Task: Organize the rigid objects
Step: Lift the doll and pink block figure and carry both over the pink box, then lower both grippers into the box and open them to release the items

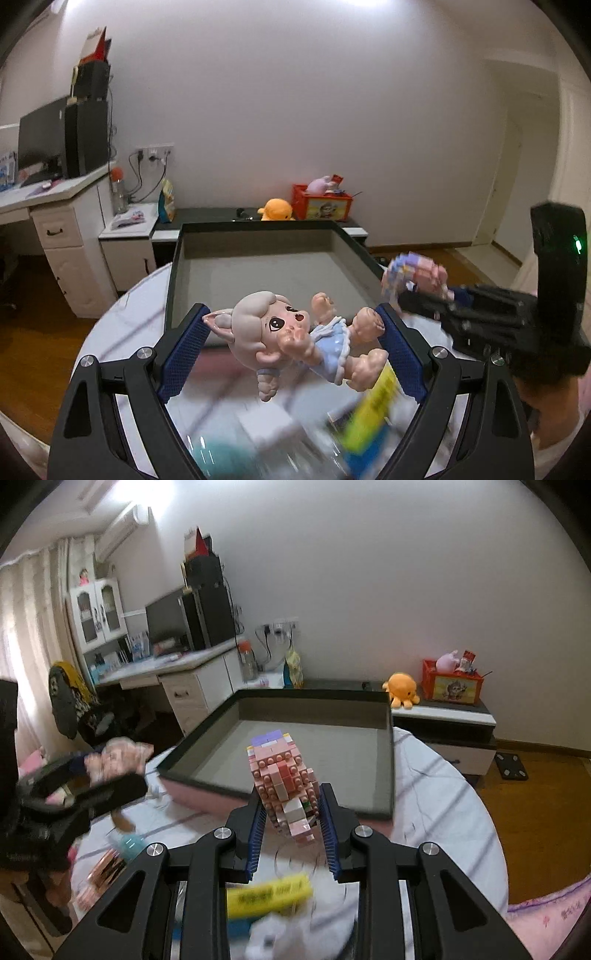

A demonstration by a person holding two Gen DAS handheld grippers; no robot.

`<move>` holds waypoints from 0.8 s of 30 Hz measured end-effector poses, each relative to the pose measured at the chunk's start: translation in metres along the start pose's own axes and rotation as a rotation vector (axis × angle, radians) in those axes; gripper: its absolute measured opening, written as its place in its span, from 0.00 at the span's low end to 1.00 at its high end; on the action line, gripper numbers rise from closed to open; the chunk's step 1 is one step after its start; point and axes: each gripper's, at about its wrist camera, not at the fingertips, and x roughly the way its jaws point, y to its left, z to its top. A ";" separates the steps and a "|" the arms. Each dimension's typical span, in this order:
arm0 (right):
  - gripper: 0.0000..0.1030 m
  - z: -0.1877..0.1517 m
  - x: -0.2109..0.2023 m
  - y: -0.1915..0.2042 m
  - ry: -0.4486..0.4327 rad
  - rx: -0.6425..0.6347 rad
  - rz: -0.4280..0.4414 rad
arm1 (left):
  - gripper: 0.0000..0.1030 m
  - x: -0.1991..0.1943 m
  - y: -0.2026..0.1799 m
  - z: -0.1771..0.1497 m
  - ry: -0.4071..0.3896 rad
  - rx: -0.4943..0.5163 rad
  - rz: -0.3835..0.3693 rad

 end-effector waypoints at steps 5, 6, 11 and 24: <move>0.28 0.021 0.056 -0.004 0.098 0.002 0.015 | 0.88 0.060 0.031 0.024 0.100 -0.036 0.045; 0.28 0.023 0.066 -0.005 0.123 0.009 0.016 | 0.88 0.072 0.037 0.026 0.126 -0.048 0.058; 0.28 0.023 0.106 -0.007 0.236 0.018 0.019 | 0.88 0.119 0.057 0.020 0.276 -0.078 0.115; 0.65 0.023 0.094 -0.022 0.249 0.088 -0.013 | 0.94 0.112 0.041 0.015 0.295 -0.038 0.159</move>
